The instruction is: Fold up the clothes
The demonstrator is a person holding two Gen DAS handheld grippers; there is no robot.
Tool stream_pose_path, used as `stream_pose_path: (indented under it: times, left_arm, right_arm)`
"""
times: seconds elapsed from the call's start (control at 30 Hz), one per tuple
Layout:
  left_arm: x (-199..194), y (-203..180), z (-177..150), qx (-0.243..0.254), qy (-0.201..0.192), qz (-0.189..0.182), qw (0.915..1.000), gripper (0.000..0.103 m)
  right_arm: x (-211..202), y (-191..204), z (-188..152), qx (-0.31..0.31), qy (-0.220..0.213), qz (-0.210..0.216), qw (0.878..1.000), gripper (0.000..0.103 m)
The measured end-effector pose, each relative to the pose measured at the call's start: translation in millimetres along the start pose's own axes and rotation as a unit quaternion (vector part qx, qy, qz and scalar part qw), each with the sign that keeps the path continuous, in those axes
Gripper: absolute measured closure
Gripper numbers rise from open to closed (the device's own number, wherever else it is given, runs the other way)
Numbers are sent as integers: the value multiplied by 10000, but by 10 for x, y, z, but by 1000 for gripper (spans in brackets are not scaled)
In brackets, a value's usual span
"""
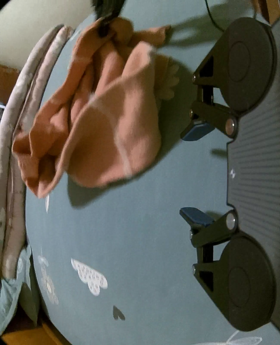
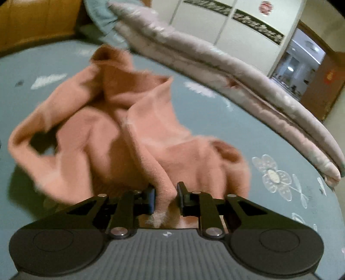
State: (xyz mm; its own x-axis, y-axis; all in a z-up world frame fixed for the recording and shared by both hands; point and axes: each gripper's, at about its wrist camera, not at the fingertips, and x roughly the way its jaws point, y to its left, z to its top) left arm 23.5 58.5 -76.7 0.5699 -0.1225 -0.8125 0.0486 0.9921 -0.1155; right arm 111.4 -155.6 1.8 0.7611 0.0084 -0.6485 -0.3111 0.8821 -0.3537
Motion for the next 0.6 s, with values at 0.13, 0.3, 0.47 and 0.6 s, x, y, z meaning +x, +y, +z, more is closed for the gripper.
stream_pose_path:
  times: [0.13, 0.3, 0.47, 0.6]
  left_arm:
    - [-2, -145, 15, 252, -51, -141, 9996, 34]
    - [10, -275, 24, 466, -48, -189, 9987, 34]
    - [33, -335, -26, 497, 63, -237, 9985, 34]
    - [14, -383, -53, 575, 123, -261, 9979, 34]
  right_arm:
    - [143, -240, 100, 48, -100, -275, 9996, 81]
    - [286, -481, 127, 181, -167, -456, 9987, 82]
    - [291, -657, 120, 332, -217, -508, 9979, 88]
    - [201, -747, 86, 420, -267, -422, 9979, 95]
